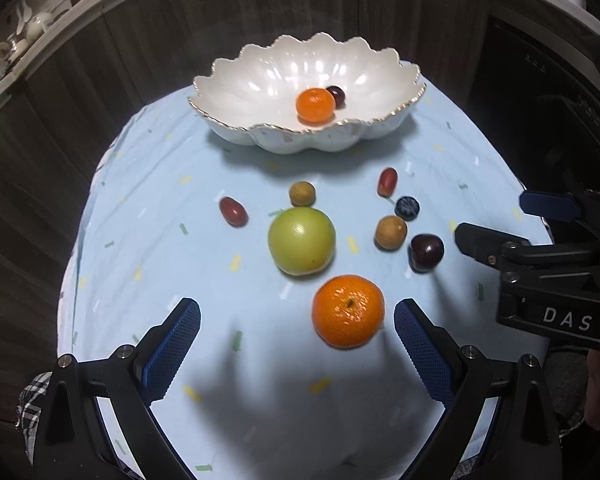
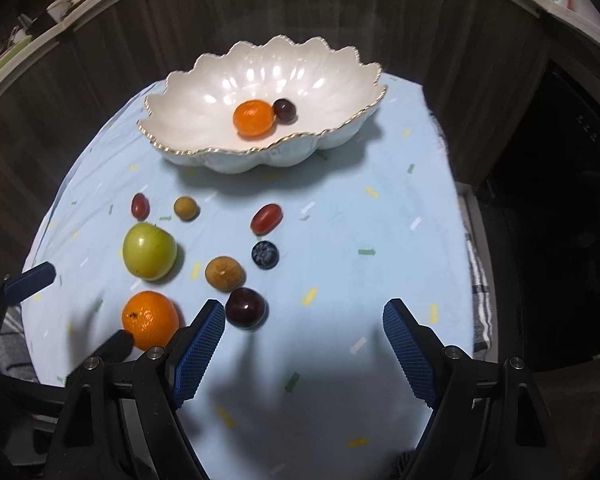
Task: Organize fruits
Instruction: 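Pull both tools back from the bowl toward the remaining fruits, then grasp the second mandarin with the left tool while the right tool grasps another cherry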
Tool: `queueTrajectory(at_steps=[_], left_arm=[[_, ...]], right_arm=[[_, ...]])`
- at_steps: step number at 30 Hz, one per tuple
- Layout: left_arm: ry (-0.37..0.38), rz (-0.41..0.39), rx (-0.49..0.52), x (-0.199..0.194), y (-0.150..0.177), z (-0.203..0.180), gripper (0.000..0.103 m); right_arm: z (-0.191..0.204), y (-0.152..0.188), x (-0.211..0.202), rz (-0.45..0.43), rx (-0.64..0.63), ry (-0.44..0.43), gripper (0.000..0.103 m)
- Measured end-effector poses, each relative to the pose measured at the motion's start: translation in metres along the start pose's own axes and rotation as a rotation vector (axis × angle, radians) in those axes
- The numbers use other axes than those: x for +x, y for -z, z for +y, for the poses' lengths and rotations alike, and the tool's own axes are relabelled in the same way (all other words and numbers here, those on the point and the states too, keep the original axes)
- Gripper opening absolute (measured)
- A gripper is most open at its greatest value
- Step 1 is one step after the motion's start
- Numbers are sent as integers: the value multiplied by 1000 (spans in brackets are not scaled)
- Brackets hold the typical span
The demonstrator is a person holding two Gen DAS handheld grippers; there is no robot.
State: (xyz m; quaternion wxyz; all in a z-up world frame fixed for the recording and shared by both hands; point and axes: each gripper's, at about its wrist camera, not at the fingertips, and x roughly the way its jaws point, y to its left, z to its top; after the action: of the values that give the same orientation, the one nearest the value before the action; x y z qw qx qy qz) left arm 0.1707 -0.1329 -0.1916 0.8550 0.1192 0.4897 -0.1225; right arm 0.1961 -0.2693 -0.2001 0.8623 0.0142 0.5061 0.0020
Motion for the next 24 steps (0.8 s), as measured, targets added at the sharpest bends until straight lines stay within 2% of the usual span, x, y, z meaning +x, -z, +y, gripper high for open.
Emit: queueTrajectory(at_steps=[7,13,20,24], left_arm=[[24,18,14,10,5,-8,98],[45,32,4,21,6,-8,91],[59,60,-13,35,6,-7,82],[70,68,-7,38,6,-8,73]], right_arm=[[4,0,15,37,-33,-34,82],[11,-2,23,53,-53,-49,82],[18,-4,35,76,-65,-26,80],[21,-3,43,100,-68,-38,68]])
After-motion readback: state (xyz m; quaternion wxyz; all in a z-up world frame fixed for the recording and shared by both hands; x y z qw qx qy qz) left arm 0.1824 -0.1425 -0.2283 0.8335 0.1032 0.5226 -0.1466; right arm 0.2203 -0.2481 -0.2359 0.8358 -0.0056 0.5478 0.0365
